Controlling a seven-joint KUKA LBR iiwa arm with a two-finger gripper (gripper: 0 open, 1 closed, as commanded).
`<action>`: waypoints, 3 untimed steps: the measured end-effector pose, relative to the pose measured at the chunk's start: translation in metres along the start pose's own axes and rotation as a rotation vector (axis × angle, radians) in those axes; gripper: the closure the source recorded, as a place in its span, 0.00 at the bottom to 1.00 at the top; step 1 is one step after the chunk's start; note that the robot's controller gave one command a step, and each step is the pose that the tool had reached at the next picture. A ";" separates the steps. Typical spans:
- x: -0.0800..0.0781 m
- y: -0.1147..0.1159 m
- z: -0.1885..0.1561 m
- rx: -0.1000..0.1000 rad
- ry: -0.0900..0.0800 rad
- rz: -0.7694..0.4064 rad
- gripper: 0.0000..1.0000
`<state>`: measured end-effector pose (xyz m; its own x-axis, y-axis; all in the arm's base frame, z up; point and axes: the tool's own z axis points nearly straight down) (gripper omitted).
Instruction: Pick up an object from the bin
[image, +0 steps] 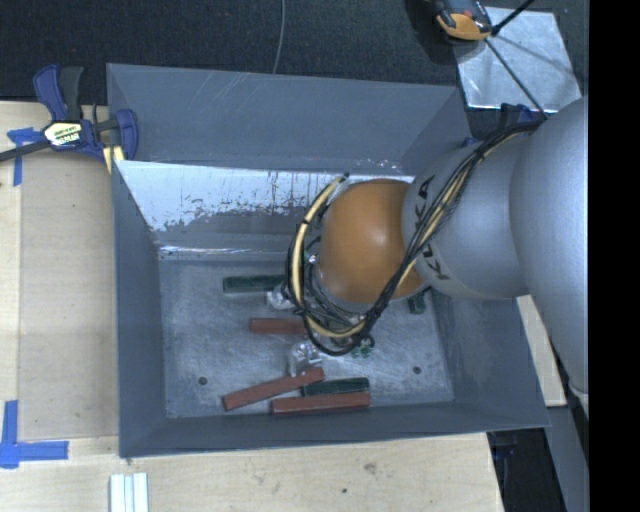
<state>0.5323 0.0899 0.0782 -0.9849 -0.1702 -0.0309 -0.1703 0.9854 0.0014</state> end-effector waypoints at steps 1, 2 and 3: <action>0.001 0.000 0.001 0.000 0.006 0.001 1.00; 0.001 0.000 0.001 0.000 0.006 0.001 1.00; -0.010 0.005 -0.133 0.001 0.027 -0.039 1.00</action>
Offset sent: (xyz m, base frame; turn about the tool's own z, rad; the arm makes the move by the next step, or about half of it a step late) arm 0.0000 0.0000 0.0000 0.0000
